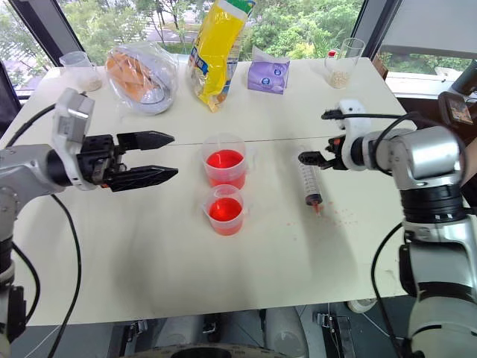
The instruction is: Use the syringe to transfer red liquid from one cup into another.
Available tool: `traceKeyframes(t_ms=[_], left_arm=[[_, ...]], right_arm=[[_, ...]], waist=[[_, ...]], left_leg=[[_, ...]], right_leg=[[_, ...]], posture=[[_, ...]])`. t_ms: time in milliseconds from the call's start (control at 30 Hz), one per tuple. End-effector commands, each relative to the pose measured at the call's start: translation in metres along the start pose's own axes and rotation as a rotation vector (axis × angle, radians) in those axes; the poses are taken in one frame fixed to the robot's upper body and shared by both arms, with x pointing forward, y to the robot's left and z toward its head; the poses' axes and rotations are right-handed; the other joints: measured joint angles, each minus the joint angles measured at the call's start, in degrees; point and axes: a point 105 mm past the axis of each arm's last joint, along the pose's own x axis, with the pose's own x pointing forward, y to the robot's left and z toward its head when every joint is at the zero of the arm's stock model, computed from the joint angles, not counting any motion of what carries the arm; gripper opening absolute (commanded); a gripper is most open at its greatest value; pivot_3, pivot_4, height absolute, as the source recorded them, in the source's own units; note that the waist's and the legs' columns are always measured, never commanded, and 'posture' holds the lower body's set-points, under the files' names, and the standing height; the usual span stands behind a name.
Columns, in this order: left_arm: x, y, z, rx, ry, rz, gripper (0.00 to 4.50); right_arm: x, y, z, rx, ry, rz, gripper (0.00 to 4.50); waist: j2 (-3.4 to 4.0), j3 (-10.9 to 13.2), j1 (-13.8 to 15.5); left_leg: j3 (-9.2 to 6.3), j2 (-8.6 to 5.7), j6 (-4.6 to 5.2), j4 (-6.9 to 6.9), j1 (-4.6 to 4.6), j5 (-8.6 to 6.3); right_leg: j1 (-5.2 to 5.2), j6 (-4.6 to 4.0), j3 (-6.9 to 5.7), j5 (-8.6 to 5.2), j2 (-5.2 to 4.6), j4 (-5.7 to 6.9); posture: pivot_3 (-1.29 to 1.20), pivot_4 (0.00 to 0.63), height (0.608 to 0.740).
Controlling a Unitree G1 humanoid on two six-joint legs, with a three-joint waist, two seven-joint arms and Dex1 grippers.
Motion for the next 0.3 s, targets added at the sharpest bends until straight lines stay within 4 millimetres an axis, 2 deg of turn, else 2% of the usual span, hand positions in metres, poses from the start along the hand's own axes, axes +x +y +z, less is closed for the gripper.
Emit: traceKeyframes(t_ms=[33, 133, 300], left_arm=[[-0.005, -0.006, 0.007, 0.047, 0.008, 0.006, 4.50], [-0.008, -0.007, 0.006, 0.056, 0.029, 0.018, 4.50], [-0.011, -0.011, 0.003, 0.030, 0.036, 0.013, 4.50]], right_arm=[[-0.028, 0.032, 0.024, -0.201, -0.122, 0.163, 4.45], [-0.050, 0.052, 0.023, -0.334, -0.139, 0.266, 4.45], [-0.063, 0.068, 0.015, -0.390, -0.149, 0.351, 4.45]], waist=[[0.00, 0.00, 0.01], [-0.01, 0.01, 0.18], [-0.08, 0.03, 0.13]], left_leg=[[-0.01, 0.00, 0.00, 0.00, 0.02, 0.00], [-0.02, 0.01, 0.00, 0.01, 0.02, 0.00], [0.00, 0.02, -0.01, 0.03, 0.03, 0.00]], right_leg=[[0.03, 0.00, 0.00, 0.00, 0.00, 0.00], [0.03, 0.01, -0.01, -0.01, 0.00, -0.01], [0.06, 0.00, 0.01, -0.01, -0.03, -0.03]], posture=[[0.00, 0.150, 0.740], [0.00, 0.150, 0.740], [0.00, 0.150, 0.740]])
